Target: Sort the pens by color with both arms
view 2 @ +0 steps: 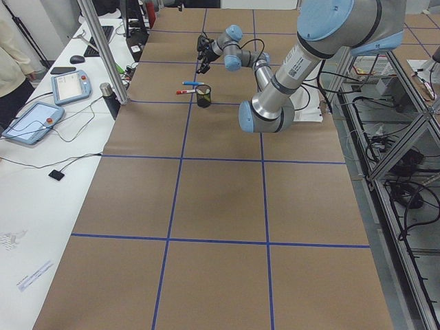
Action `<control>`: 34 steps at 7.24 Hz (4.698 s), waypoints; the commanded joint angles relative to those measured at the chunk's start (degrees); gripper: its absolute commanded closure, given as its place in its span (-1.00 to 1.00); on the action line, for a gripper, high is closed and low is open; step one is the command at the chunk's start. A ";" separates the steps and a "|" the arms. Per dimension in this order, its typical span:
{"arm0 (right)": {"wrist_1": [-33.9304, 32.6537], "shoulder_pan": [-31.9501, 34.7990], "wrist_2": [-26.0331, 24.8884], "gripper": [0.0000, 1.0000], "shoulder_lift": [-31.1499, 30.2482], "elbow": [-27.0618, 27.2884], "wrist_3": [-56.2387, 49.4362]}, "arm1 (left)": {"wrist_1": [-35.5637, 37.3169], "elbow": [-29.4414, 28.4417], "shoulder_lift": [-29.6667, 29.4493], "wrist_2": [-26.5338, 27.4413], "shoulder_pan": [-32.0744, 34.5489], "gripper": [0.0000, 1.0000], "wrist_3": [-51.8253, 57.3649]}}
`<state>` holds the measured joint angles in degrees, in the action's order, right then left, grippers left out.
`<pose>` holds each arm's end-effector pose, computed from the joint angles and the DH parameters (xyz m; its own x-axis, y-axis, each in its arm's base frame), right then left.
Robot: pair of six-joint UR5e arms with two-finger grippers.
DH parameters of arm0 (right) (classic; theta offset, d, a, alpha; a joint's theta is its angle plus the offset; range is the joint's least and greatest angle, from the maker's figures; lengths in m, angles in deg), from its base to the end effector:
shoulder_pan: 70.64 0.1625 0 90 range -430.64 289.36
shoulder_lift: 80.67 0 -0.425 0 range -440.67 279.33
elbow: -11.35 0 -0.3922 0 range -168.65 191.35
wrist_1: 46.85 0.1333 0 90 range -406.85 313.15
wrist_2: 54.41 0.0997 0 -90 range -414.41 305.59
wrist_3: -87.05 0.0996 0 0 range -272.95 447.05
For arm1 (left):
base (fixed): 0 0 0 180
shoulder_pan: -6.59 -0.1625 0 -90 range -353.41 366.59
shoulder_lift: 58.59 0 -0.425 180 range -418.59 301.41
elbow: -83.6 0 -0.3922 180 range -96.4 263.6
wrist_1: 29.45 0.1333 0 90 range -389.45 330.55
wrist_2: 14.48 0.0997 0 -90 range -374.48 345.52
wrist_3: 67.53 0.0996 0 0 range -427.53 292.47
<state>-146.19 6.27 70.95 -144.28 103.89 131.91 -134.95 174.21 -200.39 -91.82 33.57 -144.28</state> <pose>-0.0743 -0.6535 0.3966 0.6824 0.3824 0.6230 -0.3781 0.9140 -0.1469 0.5541 -0.4562 0.0587 0.4691 0.0121 -0.8830 0.5302 0.7958 0.2926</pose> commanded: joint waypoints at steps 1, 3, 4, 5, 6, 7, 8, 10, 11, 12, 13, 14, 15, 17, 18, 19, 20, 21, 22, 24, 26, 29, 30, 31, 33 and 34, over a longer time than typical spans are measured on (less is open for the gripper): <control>0.11 0.00 0.05 -0.98 0.07 0.09 0.13 | 10.97 16.63 10.19 -11.29 6.73 -0.98 3.00; -0.06 0.00 0.05 -0.98 -0.19 0.79 0.39 | 16.80 22.22 16.88 -21.40 13.33 -0.98 7.83; -0.06 -0.09 0.05 -0.98 -0.37 0.79 0.48 | 17.08 22.85 20.13 -25.71 15.01 -0.98 8.29; -0.15 -0.61 -0.03 -0.98 -0.63 0.88 0.57 | 17.08 23.12 23.29 -27.67 15.64 -0.98 8.20; -0.24 -1.66 -0.38 -0.97 -0.81 0.79 0.75 | 17.00 23.03 26.11 -30.56 17.82 -0.99 8.29; -0.41 -2.89 -0.39 -0.97 -0.81 1.58 0.75 | 16.56 23.03 29.18 -33.46 20.28 -0.99 10.47; -0.50 -4.99 -0.30 -0.96 -0.12 4.11 1.97 | 16.29 22.60 32.17 -36.71 23.61 -0.99 13.79; -0.42 -11.56 -2.48 -0.96 0.50 8.77 8.29 | 16.29 20.41 35.71 -40.06 28.11 -0.99 18.64; -0.16 -14.91 -4.93 -0.93 3.47 11.66 8.04 | 16.29 18.48 36.41 -41.73 31.26 -0.98 21.88; -0.15 -18.95 -6.87 -0.93 7.15 11.08 8.13 | 16.29 17.24 37.64 -43.84 33.47 -0.98 26.00; -0.24 -24.73 -11.67 -0.96 8.67 11.08 8.13 | 16.29 16.45 38.17 -43.95 35.23 -0.99 28.83; 0.02 -29.40 -12.94 -0.98 12.34 9.16 7.17 | 16.20 16.26 39.40 -43.95 35.68 -0.99 29.73; 0.11 -30.84 -12.43 -0.99 15.59 9.06 2.90 | 16.03 15.39 39.84 -44.04 36.73 -0.99 31.65; -0.16 -35.06 -13.12 -0.99 17.38 8.79 0.59 | 15.50 13.10 40.72 -47.80 39.88 -0.99 38.40; -0.94 -38.38 -15.13 -0.99 21.91 7.83 -2.13 | 15.15 11.18 40.73 -50.25 42.51 -0.99 42.44; -2.95 -41.80 -18.37 -0.99 24.13 7.83 -2.33 | 13.15 8.38 40.73 -52.28 43.32 -0.99 44.83; -7.05 -47.41 -25.02 -0.99 23.98 7.48 -2.68 | 8.78 4.70 41.42 -52.82 43.33 -0.98 45.46; -7.70 -50.07 -28.65 -0.98 23.71 5.21 -4.25 | 2.82 0.31 42.04 -53.00 43.33 -0.99 45.38; -8.15 -50.88 -28.69 -0.98 23.97 4.93 -4.44 | -1.85 -3.74 42.04 -53.18 43.33 -0.99 45.21; -7.19 -51.68 -29.83 -0.98 24.68 3.43 -5.13 | -3.48 -4.31 43.35 -55.19 43.42 -0.98 45.47; -5.53 -51.77 -33.15 -0.97 24.33 2.39 -6.28 | -6.20 -4.22 44.76 -55.20 43.33 -0.98 45.38; 6.66 -51.59 -34.75 -0.95 25.99 -2.89 -6.11 | -8.66 -4.48 45.73 -55.20 43.33 -0.98 45.38; 9.23 -51.68 -34.75 -0.95 26.00 -5.07 -6.20 | -9.97 -4.48 46.35 -55.20 43.33 -0.98 45.29; 9.69 -51.68 -34.84 -0.95 25.91 -6.75 -6.02 | -9.99 -4.22 46.44 -55.20 43.33 -0.98 45.21; 9.78 -51.33 -34.84 -0.95 26.52 -6.68 -6.19 | -9.99 -4.30 46.44 -55.20 43.33 -0.98 45.21; 9.69 -51.07 -34.93 -0.93 26.78 -6.68 -6.37 | -10.07 -4.22 46.44 -55.20 43.33 -0.98 45.21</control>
<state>-136.51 -45.10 36.12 -117.89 97.28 125.74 -144.94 169.94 -153.98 -147.02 76.90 -99.07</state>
